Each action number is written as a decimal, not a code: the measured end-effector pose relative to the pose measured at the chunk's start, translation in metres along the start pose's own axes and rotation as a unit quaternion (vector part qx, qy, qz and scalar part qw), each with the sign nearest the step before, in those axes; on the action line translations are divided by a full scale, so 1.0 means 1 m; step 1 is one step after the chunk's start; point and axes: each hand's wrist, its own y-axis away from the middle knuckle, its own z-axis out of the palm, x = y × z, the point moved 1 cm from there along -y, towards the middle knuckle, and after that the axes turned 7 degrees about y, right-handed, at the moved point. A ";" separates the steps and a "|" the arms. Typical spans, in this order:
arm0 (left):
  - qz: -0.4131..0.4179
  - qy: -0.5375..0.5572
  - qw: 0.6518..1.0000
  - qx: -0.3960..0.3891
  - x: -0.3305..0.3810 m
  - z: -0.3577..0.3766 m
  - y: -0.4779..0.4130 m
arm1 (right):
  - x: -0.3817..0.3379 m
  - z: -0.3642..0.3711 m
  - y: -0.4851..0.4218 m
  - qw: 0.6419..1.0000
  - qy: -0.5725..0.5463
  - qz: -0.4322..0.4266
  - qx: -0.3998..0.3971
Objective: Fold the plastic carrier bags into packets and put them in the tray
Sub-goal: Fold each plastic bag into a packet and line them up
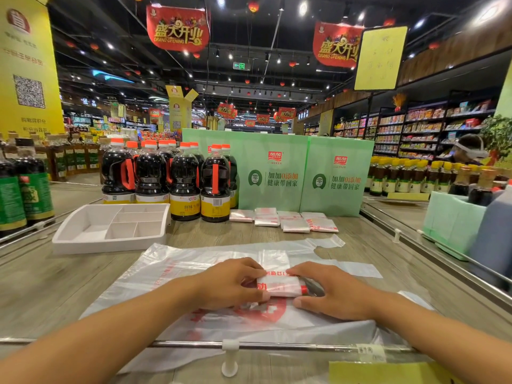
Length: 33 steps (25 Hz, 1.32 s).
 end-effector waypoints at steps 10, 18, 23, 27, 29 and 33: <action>0.031 0.050 0.994 0.090 0.007 -0.006 0.003 | -0.001 -0.003 -0.001 0.985 -0.123 0.023 0.115; -0.058 0.221 0.969 0.094 0.011 -0.002 -0.003 | 0.002 0.002 -0.009 0.967 -0.229 0.071 0.090; -0.086 0.209 0.969 0.104 0.011 0.004 -0.004 | -0.003 0.003 -0.011 0.966 -0.234 0.086 0.071; -0.061 0.060 0.991 0.105 0.010 0.010 -0.007 | 0.000 0.007 -0.012 0.982 -0.154 0.083 0.066; -0.063 0.052 0.992 0.100 0.009 0.009 -0.005 | 0.001 0.008 -0.012 0.990 -0.109 0.074 0.059; -0.082 -0.041 0.995 0.044 0.011 0.008 -0.006 | 0.003 0.010 -0.011 0.997 -0.043 0.059 0.029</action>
